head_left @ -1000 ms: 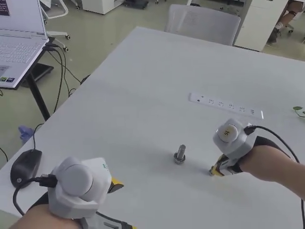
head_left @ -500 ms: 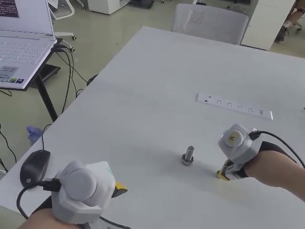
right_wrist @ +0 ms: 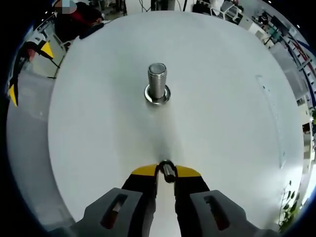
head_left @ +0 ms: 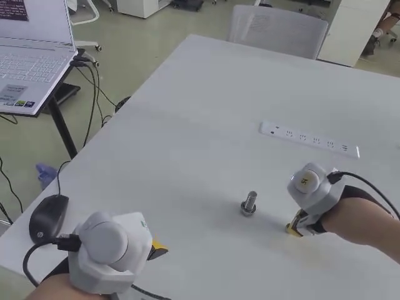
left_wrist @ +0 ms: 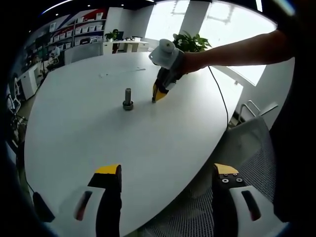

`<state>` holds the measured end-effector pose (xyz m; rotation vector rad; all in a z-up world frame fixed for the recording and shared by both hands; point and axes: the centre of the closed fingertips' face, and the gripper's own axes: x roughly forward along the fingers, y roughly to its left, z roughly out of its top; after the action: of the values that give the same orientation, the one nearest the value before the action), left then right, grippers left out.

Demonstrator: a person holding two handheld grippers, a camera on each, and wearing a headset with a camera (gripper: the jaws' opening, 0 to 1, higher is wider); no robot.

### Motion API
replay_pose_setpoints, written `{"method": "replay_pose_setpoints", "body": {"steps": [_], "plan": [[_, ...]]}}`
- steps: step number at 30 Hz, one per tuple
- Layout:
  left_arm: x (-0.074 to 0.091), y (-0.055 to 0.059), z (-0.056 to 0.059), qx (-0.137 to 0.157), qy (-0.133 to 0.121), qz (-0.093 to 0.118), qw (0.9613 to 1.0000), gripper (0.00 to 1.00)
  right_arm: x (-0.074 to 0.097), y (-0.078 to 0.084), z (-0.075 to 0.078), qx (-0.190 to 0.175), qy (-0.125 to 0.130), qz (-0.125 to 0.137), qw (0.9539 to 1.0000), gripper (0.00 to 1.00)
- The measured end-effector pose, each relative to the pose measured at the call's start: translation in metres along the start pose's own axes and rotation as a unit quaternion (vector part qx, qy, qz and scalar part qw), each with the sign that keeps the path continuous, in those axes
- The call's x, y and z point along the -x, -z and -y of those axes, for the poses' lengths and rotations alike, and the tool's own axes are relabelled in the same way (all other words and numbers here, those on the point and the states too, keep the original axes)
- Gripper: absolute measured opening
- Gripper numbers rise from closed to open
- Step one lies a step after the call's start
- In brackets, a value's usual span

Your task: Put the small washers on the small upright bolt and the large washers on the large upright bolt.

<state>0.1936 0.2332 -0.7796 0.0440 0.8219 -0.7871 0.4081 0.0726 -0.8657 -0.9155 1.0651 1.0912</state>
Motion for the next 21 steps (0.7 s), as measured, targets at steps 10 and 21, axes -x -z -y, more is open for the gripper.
{"method": "replay_pose_setpoints", "body": {"steps": [10,21], "plan": [[0.0004,0.0039,0.0009,0.004,0.003,0.000,1.0000,0.74,-0.0002,-0.0019,-0.0008,-0.003,0.002,0.004,1.0000,0.14],[0.0009,-0.0024,0.0007,-0.001,0.003,0.009,1.0000,0.76,-0.0009,-0.0046,0.0039,-0.001,0.001,0.012,0.9999,0.35]]}}
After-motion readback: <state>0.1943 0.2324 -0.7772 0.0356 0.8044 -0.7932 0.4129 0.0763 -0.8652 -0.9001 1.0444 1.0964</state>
